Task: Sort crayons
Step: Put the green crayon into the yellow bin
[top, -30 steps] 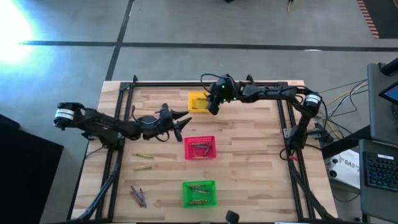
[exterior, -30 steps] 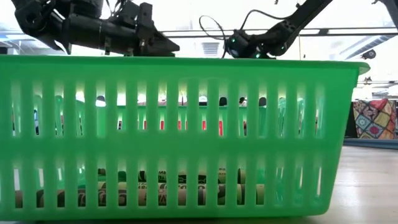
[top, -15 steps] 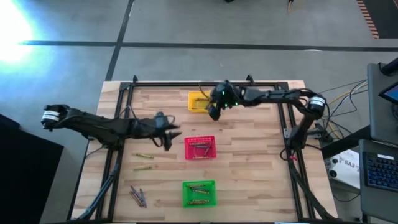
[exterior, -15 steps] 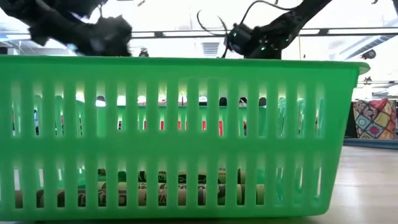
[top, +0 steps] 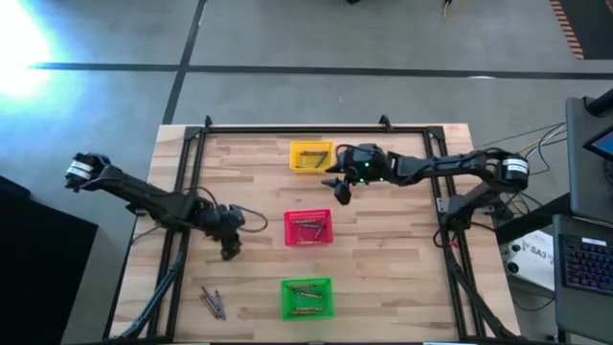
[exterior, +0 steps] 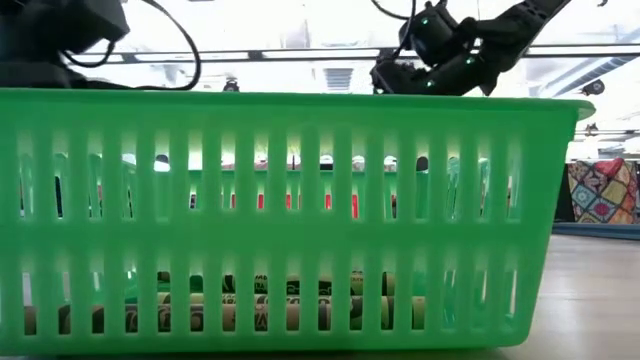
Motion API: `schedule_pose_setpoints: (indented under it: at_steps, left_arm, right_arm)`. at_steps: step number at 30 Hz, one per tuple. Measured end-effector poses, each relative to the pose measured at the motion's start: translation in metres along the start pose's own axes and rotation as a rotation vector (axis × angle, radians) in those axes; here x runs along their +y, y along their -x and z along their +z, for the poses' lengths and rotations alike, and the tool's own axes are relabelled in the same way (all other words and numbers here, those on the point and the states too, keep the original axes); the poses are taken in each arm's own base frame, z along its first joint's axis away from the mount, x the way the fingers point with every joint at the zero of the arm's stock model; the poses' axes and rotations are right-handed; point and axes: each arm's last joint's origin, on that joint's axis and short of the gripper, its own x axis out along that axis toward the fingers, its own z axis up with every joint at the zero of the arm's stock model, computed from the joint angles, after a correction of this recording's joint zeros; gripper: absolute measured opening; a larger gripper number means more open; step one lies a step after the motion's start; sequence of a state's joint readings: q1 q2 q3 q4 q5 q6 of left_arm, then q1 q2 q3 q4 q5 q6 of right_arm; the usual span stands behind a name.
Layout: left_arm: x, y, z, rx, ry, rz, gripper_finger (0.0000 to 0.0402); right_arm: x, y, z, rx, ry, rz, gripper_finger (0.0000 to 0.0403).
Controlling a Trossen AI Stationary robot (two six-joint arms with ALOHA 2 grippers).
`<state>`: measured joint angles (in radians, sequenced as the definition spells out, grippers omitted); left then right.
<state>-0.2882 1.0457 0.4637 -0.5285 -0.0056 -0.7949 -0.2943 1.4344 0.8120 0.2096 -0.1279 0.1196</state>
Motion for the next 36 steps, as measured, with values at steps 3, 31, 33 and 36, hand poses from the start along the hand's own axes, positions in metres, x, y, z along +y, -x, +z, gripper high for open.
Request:
schedule_pose_setpoints:
  at_steps: [3, 31, 33, 36]
  left_arm:
    - [-0.005, -0.005, -0.006, 0.032, -0.04, 0.01, 0.0131]
    - [-0.022, 0.004, -0.012, 0.263, 0.144, 0.444, 0.0111]
    - [-0.024, 0.004, -0.014, 0.254, 0.156, 0.435, 0.0108]
    - [-0.017, 0.001, -0.021, 0.268, 0.219, 0.48, 0.0105]
  right_arm:
    - [0.001, 0.008, 0.0, -0.013, 0.002, 0.005, 0.0199]
    - [0.003, 0.016, 0.002, -0.022, -0.01, 0.008, 0.0199]
    - [0.003, 0.016, 0.002, -0.022, -0.01, 0.008, 0.0199]
    - [0.003, 0.016, 0.001, -0.016, -0.01, 0.008, 0.0199]
